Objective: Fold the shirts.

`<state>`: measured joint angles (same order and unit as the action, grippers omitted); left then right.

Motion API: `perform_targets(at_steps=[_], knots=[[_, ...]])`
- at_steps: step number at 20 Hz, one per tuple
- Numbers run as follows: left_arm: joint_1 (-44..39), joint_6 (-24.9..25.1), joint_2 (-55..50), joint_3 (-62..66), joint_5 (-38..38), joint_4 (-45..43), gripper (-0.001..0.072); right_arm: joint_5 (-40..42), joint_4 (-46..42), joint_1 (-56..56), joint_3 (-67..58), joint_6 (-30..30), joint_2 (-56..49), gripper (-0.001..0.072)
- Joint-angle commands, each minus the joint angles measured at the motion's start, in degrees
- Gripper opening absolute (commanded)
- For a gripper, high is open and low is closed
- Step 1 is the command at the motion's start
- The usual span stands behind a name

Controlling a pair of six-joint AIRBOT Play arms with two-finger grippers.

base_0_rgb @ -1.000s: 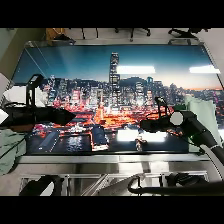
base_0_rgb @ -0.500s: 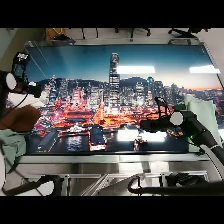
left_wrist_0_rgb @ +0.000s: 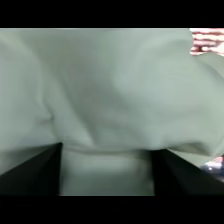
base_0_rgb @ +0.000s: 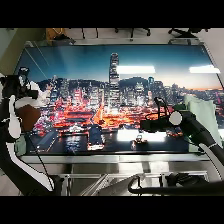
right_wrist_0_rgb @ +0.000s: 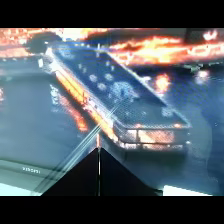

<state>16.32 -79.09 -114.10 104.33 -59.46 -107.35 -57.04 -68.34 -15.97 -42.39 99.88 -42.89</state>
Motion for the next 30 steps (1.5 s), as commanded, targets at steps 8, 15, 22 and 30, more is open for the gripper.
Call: perform_targets(at_steps=[8,15,22,30], knots=[[-5.9,0.2,7.4,9.4,0.0,11.6,0.0009,0.1,0.6,-0.1,0.0,0.0,-0.8,0.0023],[-19.0,6.2,27.5,7.1,-10.7,46.4,0.0009,-0.3,2.2,-0.1,0.0,-1.0,-0.7,0.0023],[-35.4,5.5,32.8,-14.4,-11.3,47.4,0.0009,-0.4,3.3,-0.1,0.0,-2.6,-0.7,0.0023],[-33.9,0.3,30.3,-12.7,-15.4,47.3,0.0671,-3.4,3.0,8.1,-13.2,-7.1,-0.7,0.0324]])
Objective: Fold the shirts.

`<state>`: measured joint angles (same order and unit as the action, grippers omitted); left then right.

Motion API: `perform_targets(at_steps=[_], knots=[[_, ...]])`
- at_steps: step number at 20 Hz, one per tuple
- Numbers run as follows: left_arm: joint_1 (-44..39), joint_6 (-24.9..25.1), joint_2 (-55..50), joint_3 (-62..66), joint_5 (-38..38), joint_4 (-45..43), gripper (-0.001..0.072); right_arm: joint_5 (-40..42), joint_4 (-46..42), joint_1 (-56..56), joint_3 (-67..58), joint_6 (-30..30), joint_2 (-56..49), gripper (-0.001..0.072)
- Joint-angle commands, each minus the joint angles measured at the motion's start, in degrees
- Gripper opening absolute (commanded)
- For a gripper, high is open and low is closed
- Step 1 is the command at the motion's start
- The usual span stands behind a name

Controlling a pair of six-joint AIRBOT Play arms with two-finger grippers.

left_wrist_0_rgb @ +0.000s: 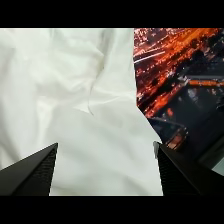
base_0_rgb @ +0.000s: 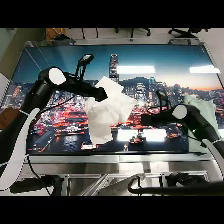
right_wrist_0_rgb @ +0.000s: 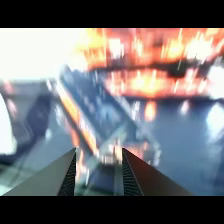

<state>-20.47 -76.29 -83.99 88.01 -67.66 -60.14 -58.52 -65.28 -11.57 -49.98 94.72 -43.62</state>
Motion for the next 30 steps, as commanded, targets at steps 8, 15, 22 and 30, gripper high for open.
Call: perform_targets(at_steps=[8,15,22,30], knots=[[15.6,-5.8,21.6,-32.0,-8.4,0.4,0.0671,2.0,5.5,8.6,-8.2,-10.9,-11.1,0.05],[9.0,-4.1,30.9,-64.4,17.8,13.7,0.0671,7.3,30.8,8.3,-8.3,-30.2,-28.6,0.0498],[0.5,-2.5,18.9,-62.0,29.0,15.1,0.0643,10.9,41.6,6.2,-8.3,-42.6,-34.2,0.0498],[7.3,1.9,10.8,-51.2,17.0,14.6,0.0011,15.6,53.9,2.5,-8.3,-56.6,-34.2,0.0075]])
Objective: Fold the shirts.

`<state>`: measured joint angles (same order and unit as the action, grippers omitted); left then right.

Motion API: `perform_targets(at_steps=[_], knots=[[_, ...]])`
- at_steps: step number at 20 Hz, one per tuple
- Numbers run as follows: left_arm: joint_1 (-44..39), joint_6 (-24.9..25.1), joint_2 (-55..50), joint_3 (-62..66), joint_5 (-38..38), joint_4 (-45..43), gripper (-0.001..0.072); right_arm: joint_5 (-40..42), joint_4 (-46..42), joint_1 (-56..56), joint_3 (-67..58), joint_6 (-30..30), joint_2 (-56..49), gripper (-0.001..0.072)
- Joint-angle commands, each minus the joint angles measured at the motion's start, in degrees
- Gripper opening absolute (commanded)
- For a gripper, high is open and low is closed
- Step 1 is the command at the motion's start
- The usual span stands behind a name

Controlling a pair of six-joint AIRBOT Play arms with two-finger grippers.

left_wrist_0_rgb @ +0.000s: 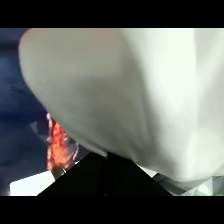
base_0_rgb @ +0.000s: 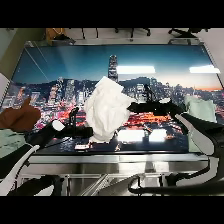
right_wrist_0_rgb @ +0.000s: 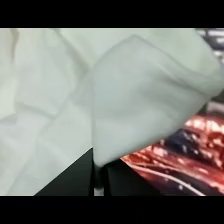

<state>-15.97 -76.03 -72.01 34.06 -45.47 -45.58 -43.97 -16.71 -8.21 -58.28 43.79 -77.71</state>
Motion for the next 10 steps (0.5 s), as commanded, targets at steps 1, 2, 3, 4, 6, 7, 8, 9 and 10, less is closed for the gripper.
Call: perform_targets(at_steps=[1,2,3,4,6,7,8,9,10], knots=[[4.5,2.3,-0.1,3.3,-7.0,0.0,0.001,1.1,6.4,-0.8,-0.1,-6.0,0.2,0.0023],[6.2,2.8,1.7,4.0,-8.7,-0.2,0.0008,0.8,6.4,-0.5,-0.5,-6.0,0.7,0.0023],[7.9,2.8,4.1,5.0,-10.4,-2.0,0.0007,-0.6,6.4,0.1,-1.2,-6.1,1.5,0.0022],[9.5,2.7,7.1,6.9,-12.9,-5.5,0.0007,-2.9,6.4,1.0,-2.5,-6.1,2.8,0.0022],[11.8,2.7,13.6,12.3,-18.0,-11.6,0.0007,-8.0,6.4,3.1,-6.0,-6.1,7.1,0.0022],[13.0,2.5,16.8,15.8,-19.8,-13.2,0.0007,-10.0,6.4,4.2,-8.2,-6.1,10.1,0.0021],[14.4,2.5,20.0,19.8,-21.0,-13.3,0.0007,-11.4,6.4,5.1,-10.6,-5.9,13.4,0.0022],[15.5,2.5,22.7,24.1,-21.6,-13.3,0.0006,-12.1,6.4,6.0,-13.0,-5.8,16.7,0.0022],[16.6,2.5,25.4,28.9,-21.7,-13.3,0.0007,-12.0,6.2,6.6,-15.2,-5.6,20.3,0.0022]])
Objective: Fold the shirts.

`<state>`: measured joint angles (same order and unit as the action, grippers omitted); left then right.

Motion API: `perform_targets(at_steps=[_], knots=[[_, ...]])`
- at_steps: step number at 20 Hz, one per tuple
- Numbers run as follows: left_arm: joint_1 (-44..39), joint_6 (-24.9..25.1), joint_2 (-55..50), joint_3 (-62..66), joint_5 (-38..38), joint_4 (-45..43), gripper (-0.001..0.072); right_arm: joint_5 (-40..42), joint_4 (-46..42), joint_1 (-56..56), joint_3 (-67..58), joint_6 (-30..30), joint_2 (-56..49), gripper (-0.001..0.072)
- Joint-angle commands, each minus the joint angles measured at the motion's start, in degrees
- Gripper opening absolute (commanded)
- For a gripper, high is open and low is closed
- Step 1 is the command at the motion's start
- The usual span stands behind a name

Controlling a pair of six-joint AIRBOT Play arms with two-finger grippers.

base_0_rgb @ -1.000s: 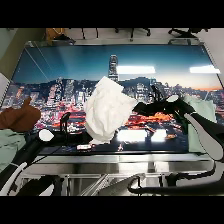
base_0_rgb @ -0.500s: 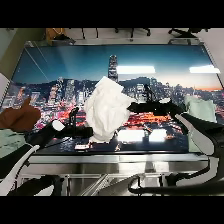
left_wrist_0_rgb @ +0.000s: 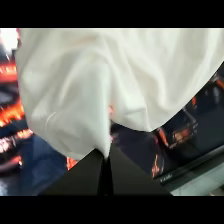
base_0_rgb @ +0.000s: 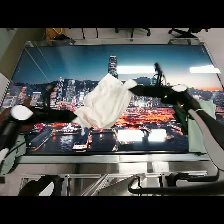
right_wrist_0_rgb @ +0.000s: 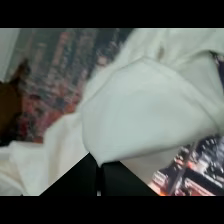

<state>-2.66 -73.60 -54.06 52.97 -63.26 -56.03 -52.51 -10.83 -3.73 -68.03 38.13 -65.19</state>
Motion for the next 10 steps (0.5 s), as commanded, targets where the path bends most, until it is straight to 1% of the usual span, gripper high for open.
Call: perform_targets(at_steps=[1,4,6,8,10], knots=[[4.3,0.0,9.8,15.0,-3.8,-2.9,0.0007,-3.5,-0.3,2.7,-7.8,0.0,11.7,0.0022],[8.0,0.0,14.4,29.8,-3.6,-2.9,0.0007,-1.3,-6.3,3.1,-14.7,0.0,22.4,0.0022],[11.7,0.0,16.2,39.3,-3.5,-3.0,0.0006,2.9,-11.8,3.1,-17.9,0.1,28.8,0.0022],[16.8,0.0,16.7,47.5,-3.7,-2.9,0.0007,7.0,-16.0,3.1,-19.5,0.0,34.0,0.0022],[22.3,0.1,16.7,53.2,-3.6,-2.9,0.0007,9.2,-18.2,3.2,-20.1,0.0,37.7,0.0022]])
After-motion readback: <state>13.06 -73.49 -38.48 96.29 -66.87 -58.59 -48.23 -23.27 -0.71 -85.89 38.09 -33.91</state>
